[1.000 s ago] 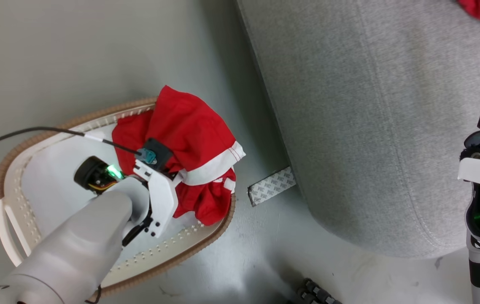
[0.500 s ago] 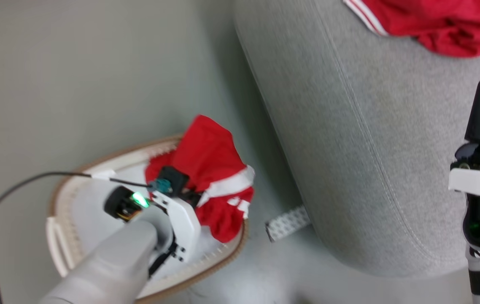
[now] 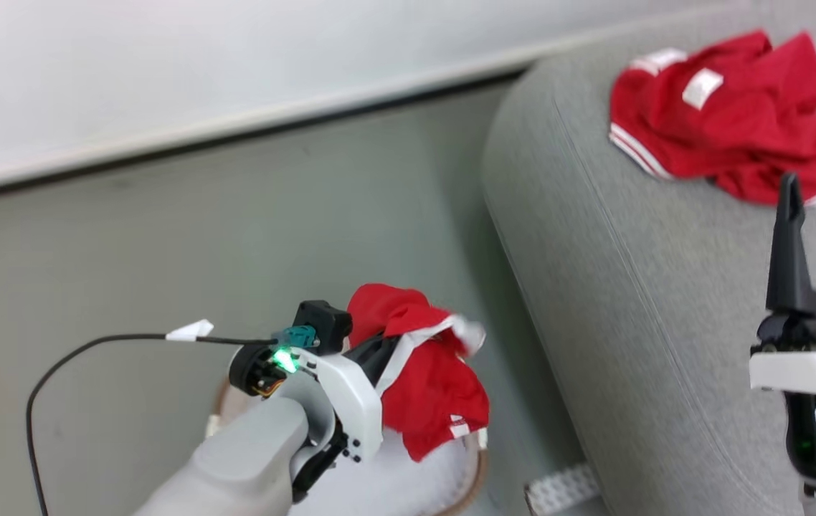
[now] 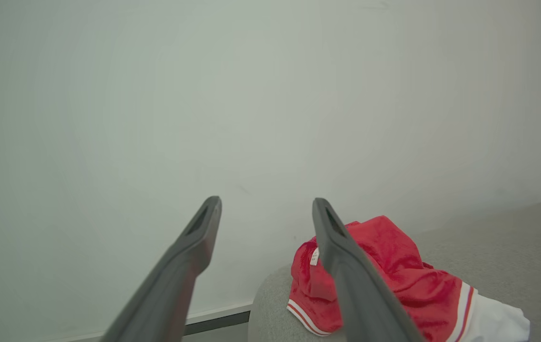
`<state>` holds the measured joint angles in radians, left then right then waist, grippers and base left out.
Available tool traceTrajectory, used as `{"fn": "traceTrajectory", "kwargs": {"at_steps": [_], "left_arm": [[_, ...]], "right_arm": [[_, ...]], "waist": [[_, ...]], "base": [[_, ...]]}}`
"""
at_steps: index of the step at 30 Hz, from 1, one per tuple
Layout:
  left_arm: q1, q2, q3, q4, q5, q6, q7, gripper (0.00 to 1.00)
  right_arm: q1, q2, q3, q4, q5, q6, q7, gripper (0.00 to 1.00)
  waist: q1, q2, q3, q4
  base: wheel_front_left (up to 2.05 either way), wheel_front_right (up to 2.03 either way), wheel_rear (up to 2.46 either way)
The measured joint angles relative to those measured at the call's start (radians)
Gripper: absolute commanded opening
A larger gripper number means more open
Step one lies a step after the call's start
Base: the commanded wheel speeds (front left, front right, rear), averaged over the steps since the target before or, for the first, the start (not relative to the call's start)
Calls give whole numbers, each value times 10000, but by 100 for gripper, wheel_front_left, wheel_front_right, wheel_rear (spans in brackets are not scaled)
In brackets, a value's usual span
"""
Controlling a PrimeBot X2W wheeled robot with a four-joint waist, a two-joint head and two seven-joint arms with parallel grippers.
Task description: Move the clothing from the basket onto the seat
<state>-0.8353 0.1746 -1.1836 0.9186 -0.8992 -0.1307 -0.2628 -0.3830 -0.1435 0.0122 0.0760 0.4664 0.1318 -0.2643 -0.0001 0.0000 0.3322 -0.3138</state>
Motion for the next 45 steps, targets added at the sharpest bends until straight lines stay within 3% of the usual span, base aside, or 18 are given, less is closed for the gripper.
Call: {"fn": "traceTrajectory", "kwargs": {"at_steps": [13, 21, 29, 45], "left_arm": [[1162, 334, 3390, -3078, 2314, 165, -2, 0], [1200, 399, 4433, -4286, 2974, 182, -2, 0], [1034, 617, 5127, -5225, 3191, 362, -2, 0], [1076, 648, 5173, -5643, 3145, 579, -2, 0]], "right_arm": [[1074, -100, 663, 591, 267, 0, -2, 100], [1345, 44, 1127, 796, 293, 0, -2, 100], [1456, 198, 1484, 867, 309, 0, -2, 100], [1462, 113, 2142, 1018, 393, 0, 0, 100]], "waist": [[-1, 0, -2163, 1359], [-1, 0, -2732, 1834], [-1, 0, -2948, 1927], [1, 0, -2993, 1812]], "base": [[0, 0, 0], [0, 0, 0], [0, 0, 0], [0, 0, 0]]}}
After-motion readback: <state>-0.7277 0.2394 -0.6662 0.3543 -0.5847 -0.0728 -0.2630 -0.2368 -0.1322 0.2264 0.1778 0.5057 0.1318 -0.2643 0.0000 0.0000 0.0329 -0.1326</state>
